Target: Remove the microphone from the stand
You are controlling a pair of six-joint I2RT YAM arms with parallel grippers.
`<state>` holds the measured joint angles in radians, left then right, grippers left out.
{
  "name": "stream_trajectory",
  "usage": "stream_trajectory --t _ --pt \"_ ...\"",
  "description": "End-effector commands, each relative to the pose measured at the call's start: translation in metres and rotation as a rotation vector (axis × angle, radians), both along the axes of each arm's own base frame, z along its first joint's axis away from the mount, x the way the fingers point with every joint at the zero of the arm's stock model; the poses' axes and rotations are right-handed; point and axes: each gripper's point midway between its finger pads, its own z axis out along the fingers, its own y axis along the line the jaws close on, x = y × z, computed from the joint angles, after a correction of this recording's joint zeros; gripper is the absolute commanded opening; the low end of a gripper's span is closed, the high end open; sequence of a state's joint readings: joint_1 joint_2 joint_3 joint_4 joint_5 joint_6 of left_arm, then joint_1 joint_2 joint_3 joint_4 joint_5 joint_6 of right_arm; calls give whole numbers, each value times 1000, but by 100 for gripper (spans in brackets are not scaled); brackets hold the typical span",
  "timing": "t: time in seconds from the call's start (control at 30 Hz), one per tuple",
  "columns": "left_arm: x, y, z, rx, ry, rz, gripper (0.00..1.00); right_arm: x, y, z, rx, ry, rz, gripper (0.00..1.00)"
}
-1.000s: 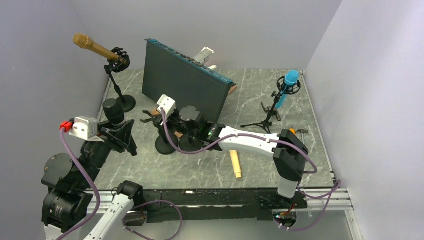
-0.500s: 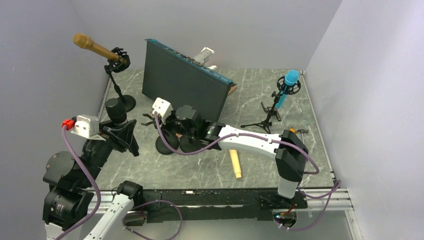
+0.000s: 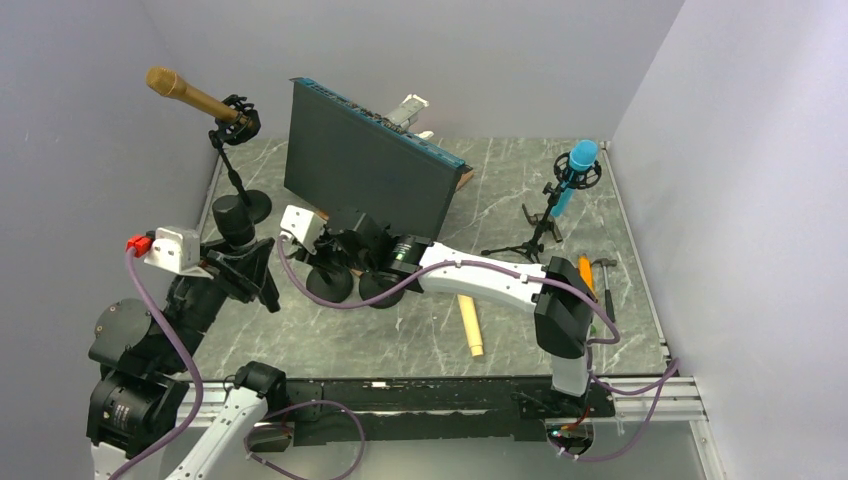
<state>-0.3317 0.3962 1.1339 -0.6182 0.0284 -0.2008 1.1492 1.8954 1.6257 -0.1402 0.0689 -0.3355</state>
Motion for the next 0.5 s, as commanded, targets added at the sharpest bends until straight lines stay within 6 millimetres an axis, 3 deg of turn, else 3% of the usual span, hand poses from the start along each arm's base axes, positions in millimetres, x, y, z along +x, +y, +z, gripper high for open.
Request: stream_trajectory --t 0.0,0.2,0.47 --pt "3 1 7 -16 -11 13 0 6 -80 -118 -484 89 -64 20" --pt "5 -3 8 -16 -11 -5 0 9 -68 -116 -459 94 -41 27" --pt "2 2 6 -12 -19 15 0 21 -92 -136 -634 49 -56 29"
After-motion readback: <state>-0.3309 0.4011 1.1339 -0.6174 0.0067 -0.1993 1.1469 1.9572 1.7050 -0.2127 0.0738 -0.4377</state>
